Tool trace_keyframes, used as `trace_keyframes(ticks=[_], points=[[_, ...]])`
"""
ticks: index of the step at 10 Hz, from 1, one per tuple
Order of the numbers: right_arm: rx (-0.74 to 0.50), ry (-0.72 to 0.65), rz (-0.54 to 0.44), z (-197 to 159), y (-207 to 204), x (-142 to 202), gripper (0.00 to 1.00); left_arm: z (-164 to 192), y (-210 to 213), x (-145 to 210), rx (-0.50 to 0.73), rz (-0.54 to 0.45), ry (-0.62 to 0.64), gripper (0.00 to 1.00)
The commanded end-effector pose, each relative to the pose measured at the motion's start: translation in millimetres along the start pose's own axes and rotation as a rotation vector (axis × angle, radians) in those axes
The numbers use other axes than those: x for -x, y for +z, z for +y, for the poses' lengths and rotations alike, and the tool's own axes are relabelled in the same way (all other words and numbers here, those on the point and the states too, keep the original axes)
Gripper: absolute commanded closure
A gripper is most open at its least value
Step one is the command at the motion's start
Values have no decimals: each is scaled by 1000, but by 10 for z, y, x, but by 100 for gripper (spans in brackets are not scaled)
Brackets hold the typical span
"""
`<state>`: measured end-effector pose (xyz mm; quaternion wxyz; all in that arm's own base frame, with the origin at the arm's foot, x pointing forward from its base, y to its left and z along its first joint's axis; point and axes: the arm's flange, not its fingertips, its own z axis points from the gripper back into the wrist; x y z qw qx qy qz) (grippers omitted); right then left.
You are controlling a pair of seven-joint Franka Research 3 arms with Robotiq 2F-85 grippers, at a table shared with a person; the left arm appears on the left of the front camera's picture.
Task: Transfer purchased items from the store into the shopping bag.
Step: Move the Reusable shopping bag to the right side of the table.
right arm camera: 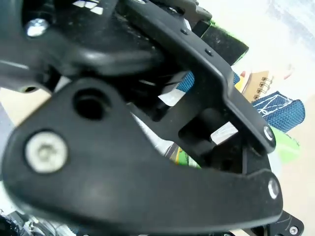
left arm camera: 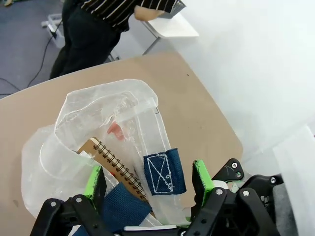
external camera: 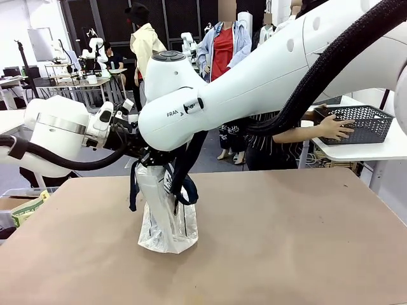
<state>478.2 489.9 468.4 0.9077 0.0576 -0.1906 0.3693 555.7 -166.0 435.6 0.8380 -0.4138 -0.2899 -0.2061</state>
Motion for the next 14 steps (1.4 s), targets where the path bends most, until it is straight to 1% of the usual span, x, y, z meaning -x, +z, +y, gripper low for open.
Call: trace_keyframes(ticks=[1, 2, 3, 4, 7, 8, 14], points=[[-2, 16, -24, 23, -1, -8, 100, 26, -57, -57, -8, 10, 23, 9], [1, 14, -24, 9, -3, -6, 100, 49, -63, -67, -11, 14, 31, 9], [1, 13, -22, 9, -4, 0, 100, 55, -65, -62, -14, 16, 41, 13], [2, 13, -22, 11, -3, 4, 100, 57, -67, -65, -17, 17, 44, 27], [6, 17, -23, 12, 1, 8, 100, 73, -78, -71, -29, 35, 53, 86], [6, 15, -23, 14, 4, 13, 100, 73, -80, -68, -29, 38, 55, 100], [5, 5, -32, -21, 30, 30, 100, 80, -95, -66, -32, 52, 59, 100]])
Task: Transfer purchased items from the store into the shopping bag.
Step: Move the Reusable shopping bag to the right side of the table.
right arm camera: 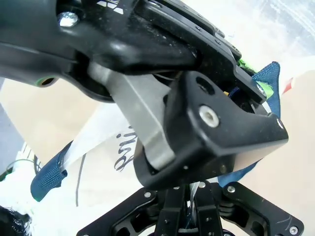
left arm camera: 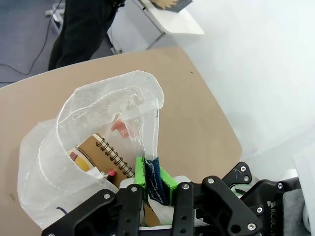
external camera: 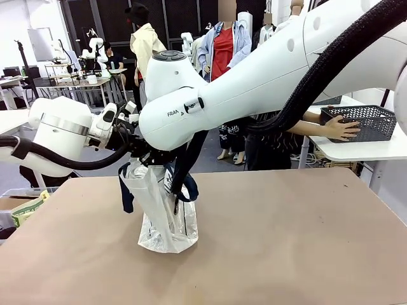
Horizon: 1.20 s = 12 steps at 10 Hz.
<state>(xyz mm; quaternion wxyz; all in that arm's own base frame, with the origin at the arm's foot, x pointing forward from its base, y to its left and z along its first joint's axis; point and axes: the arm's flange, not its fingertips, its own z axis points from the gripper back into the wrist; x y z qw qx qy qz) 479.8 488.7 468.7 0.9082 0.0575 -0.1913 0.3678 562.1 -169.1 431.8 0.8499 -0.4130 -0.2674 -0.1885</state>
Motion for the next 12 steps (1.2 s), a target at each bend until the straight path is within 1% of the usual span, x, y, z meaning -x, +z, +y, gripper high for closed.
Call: trace_keyframes(ticks=[1, 4, 7, 8, 10, 12], points=[[0, 0, -41, -21, 44, 43, 100, 36, -33, -43, -20, 22, 7, 100], [13, -22, -59, -66, 143, 108, 100, 39, -32, -39, -23, 23, 7, 100], [12, -54, -43, -134, 329, 260, 100, 37, -26, -29, -24, 26, 9, 100], [6, -69, -40, -157, 382, 315, 88, 35, -31, -28, -24, 29, 10, 100], [-6, -87, -54, -265, 506, 412, 50, 54, -36, -47, -24, 28, 9, 100], [-12, -109, -92, -331, 708, 515, 12, 38, -43, -36, -23, 36, 15, 100]])
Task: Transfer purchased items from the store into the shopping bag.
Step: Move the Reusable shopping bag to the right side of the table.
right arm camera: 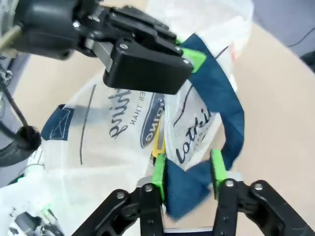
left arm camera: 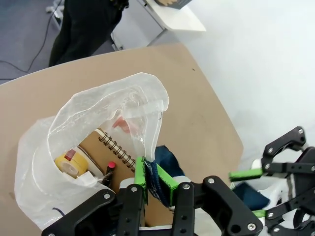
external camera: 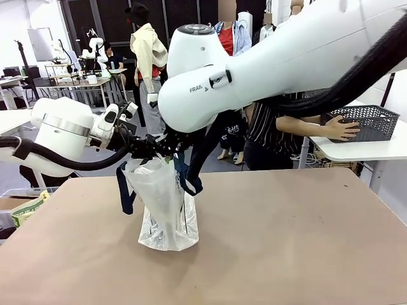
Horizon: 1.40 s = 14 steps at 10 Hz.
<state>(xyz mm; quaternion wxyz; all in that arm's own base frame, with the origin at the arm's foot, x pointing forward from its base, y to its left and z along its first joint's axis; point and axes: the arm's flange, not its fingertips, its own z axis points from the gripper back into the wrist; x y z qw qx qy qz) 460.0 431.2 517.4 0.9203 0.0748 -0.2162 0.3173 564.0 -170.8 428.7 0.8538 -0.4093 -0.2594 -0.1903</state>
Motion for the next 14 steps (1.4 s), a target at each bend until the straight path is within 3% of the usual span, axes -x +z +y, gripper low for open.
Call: trace_keyframes(ticks=[1, 4, 7, 10, 12, 14], points=[[-19, -13, -49, -116, 182, 236, 0, 24, -7, -46, -17, 17, 11, 100], [3, -109, -128, -505, 642, 385, 0, 8, -5, -35, -19, 18, 10, 100], [118, -315, -98, -1313, 920, 682, 0, -7, 15, -50, -25, 16, -3, 100], [249, -576, 4, -2228, 1089, 1208, 0, -80, -26, -69, -37, 33, -17, 100], [251, -717, 44, -2729, 1127, 1512, 0, -95, -52, -88, -46, 36, -21, 100], [213, -794, 28, -2983, 1056, 1717, 0, -130, -63, -75, -54, 39, -21, 100]])
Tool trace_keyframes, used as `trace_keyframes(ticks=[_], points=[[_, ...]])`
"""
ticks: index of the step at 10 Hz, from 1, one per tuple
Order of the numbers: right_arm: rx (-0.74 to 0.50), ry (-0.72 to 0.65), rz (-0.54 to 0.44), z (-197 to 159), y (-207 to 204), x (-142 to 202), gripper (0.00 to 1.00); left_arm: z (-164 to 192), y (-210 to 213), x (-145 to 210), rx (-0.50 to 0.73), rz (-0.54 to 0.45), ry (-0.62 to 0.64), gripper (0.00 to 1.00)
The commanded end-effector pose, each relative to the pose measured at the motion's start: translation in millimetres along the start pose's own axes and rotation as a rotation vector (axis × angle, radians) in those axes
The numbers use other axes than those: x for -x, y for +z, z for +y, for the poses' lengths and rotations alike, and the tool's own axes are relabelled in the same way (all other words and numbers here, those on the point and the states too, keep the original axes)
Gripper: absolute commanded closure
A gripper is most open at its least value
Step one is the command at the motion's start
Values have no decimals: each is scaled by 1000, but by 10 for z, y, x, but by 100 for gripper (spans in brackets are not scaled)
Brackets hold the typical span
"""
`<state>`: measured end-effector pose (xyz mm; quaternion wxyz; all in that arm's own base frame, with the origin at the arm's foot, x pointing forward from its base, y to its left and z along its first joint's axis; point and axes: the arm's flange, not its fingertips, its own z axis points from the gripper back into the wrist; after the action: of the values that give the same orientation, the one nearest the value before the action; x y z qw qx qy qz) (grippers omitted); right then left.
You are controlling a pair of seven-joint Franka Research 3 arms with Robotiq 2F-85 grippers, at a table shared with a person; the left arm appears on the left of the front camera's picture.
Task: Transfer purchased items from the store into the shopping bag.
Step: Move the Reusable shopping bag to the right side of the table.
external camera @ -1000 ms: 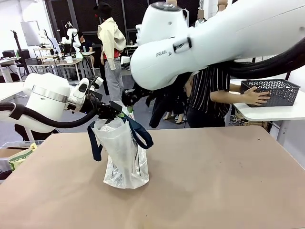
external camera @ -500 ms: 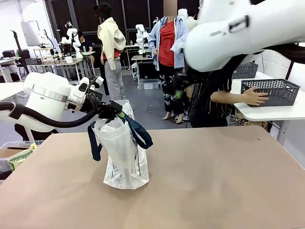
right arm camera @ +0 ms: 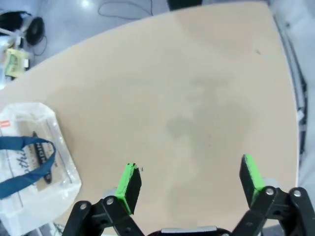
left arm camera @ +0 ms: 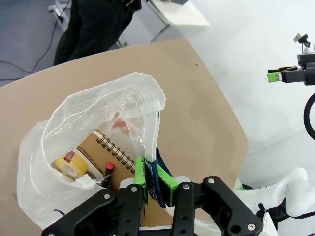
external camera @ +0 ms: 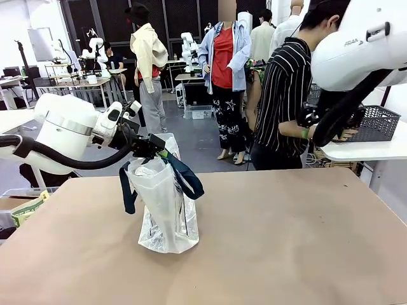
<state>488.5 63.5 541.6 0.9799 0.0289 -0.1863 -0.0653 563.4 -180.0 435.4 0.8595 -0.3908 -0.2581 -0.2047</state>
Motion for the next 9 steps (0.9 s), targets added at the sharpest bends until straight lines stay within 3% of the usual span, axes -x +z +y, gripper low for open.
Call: trace_keyframes(ticks=[1, 2, 3, 5, 9], points=[[-48, -72, 4, 48, -184, 13, 0, -38, -25, -31, -30, 18, 11, 100], [-50, -93, 28, 132, -376, -60, 0, -44, -32, -37, -36, 16, 14, 100], [-11, -30, 12, -51, -67, -3, 0, -75, 2, -31, -50, 8, 12, 100], [-11, -30, 12, -51, -67, -3, 0, -187, 209, -21, -95, -2, -21, 100], [-11, -30, 12, -51, -67, -3, 0, -476, 1061, -309, -223, 21, -108, 100]])
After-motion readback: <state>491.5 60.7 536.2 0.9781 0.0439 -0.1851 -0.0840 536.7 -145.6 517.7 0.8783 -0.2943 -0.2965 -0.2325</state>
